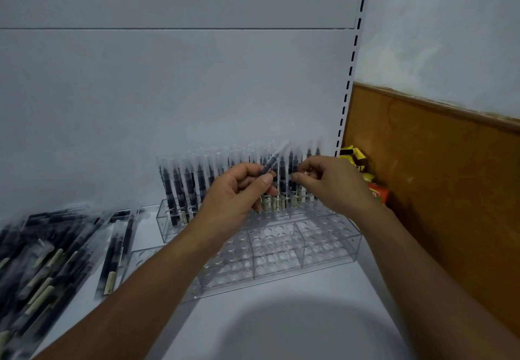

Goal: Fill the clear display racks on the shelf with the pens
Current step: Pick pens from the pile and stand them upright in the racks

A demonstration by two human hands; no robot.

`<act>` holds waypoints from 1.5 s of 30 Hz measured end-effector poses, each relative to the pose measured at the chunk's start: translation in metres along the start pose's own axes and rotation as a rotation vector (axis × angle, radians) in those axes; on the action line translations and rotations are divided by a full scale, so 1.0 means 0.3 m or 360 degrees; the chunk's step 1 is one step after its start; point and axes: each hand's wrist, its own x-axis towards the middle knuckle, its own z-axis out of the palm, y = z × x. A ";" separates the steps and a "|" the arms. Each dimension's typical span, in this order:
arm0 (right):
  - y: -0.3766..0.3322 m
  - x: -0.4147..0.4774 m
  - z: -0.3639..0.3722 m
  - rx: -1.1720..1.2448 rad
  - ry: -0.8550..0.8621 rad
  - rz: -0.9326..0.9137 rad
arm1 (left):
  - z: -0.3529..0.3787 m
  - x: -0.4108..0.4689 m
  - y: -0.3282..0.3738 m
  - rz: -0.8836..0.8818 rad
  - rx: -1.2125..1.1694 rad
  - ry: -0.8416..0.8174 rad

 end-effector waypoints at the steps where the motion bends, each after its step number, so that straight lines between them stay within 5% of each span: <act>1: 0.001 -0.003 -0.005 -0.0030 -0.0042 0.0021 | -0.001 -0.001 0.000 0.0002 0.0007 0.0000; 4: 0.008 -0.016 -0.031 0.0042 -0.0016 0.0062 | -0.002 -0.001 -0.001 0.0005 0.0012 -0.0009; 10: -0.067 -0.060 -0.052 0.0908 -0.0186 -0.0048 | 0.002 -0.001 -0.003 0.0025 0.0067 -0.0055; 17: -0.101 -0.071 -0.042 0.1242 -0.0219 -0.0122 | -0.001 -0.005 -0.011 0.0069 0.0237 -0.0194; 23: -0.056 -0.044 -0.088 0.1613 0.0397 0.0159 | 0.007 -0.014 -0.027 0.0050 0.0828 -0.0369; 29: 0.001 -0.035 -0.094 0.1430 0.0784 0.0209 | 0.025 -0.015 -0.037 0.0162 0.1401 -0.0595; 45: 0.034 -0.010 -0.017 0.0766 0.0502 0.0047 | 0.029 0.002 -0.065 0.0226 0.1424 -0.0586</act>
